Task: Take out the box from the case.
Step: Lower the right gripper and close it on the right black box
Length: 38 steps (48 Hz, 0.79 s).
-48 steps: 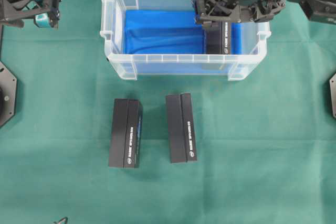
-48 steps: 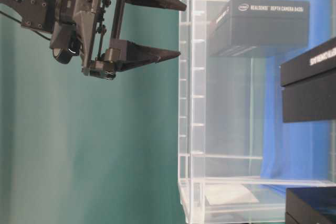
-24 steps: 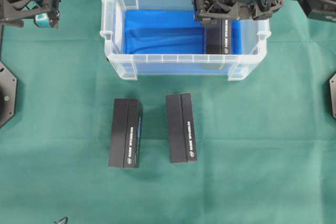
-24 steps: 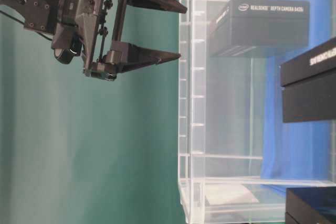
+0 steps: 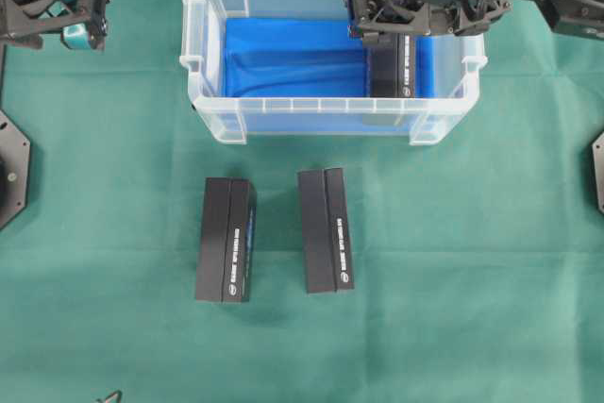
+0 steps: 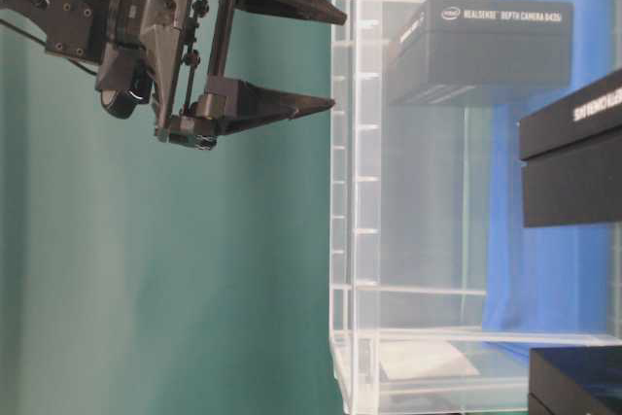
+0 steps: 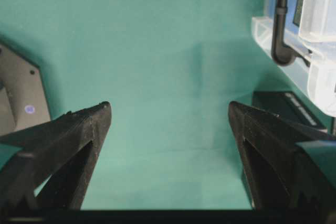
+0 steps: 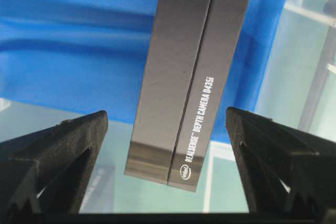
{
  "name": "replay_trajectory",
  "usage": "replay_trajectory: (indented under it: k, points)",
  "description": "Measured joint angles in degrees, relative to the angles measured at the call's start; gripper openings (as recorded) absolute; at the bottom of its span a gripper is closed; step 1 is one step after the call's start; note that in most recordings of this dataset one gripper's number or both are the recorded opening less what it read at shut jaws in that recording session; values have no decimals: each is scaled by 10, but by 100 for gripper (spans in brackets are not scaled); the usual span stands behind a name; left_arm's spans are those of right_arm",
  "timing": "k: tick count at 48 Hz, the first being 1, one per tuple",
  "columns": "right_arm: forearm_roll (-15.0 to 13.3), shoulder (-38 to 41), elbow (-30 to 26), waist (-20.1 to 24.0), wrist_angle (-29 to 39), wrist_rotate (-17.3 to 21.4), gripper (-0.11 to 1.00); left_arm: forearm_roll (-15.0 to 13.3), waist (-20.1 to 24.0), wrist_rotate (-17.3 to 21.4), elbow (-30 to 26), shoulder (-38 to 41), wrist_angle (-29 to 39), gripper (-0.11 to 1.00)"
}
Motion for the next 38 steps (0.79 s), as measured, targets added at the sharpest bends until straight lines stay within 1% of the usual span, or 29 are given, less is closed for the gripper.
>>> replay_trajectory:
  k: [38]
  points:
    - [0,10,0,0,1,-1,92,0,0,0,7,-5,0,96]
